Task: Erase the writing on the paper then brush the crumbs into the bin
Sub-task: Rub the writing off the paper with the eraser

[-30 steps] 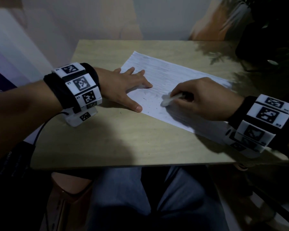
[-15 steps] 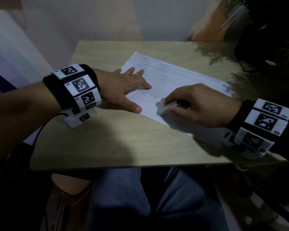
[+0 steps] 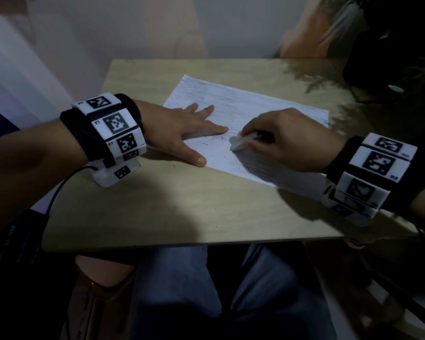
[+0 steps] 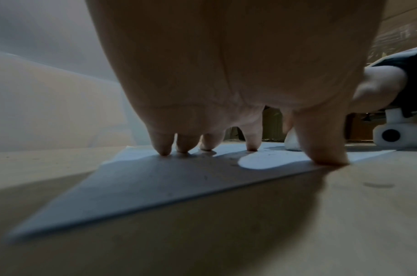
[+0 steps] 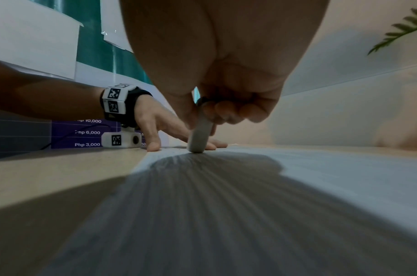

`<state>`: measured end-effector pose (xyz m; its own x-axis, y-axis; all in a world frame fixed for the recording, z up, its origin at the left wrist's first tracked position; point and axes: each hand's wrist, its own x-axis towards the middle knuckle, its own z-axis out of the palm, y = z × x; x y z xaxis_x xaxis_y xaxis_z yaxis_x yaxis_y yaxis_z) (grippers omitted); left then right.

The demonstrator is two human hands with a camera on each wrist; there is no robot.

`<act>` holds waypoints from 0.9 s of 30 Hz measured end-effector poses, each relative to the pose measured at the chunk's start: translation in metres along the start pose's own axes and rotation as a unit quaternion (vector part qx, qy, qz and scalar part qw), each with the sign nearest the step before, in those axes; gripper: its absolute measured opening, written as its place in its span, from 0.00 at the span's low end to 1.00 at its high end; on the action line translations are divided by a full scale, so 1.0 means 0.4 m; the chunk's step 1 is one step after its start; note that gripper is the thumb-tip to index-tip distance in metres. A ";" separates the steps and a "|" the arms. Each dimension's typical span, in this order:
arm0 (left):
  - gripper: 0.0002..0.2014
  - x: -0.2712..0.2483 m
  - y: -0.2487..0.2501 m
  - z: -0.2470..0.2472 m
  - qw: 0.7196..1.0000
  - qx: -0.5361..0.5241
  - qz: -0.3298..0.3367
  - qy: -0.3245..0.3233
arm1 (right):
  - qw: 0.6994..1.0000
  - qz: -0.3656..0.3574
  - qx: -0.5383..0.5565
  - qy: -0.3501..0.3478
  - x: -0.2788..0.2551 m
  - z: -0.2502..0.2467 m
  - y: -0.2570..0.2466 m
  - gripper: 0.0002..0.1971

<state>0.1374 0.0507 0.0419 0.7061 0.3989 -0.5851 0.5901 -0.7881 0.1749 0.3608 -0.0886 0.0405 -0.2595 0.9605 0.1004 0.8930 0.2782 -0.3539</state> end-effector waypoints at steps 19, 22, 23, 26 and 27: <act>0.38 0.005 -0.012 0.003 0.999 -0.010 0.012 0.035 | 0.998 -0.050 0.012 -0.030 -0.002 0.004 0.002 0.28; 0.38 0.005 -0.012 0.003 0.999 -0.005 0.010 0.032 | 0.994 -0.055 0.066 -0.071 -0.011 0.009 -0.005 0.25; 0.38 0.006 -0.011 0.002 0.999 -0.004 0.010 0.032 | 0.995 -0.041 0.060 -0.061 -0.006 0.009 0.002 0.23; 0.38 0.007 -0.014 0.003 0.999 -0.006 0.013 0.030 | 1.000 -0.022 -0.003 -0.010 0.006 0.004 0.012 0.21; 0.38 0.007 -0.015 0.004 0.999 -0.007 0.013 0.029 | 0.999 -0.037 -0.011 -0.009 0.004 0.006 0.007 0.22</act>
<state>0.1351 0.0558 0.0380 0.7432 0.4050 -0.5326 0.5758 -0.7925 0.2010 0.3622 -0.0862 0.0374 -0.3317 0.9370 0.1092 0.8788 0.3490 -0.3255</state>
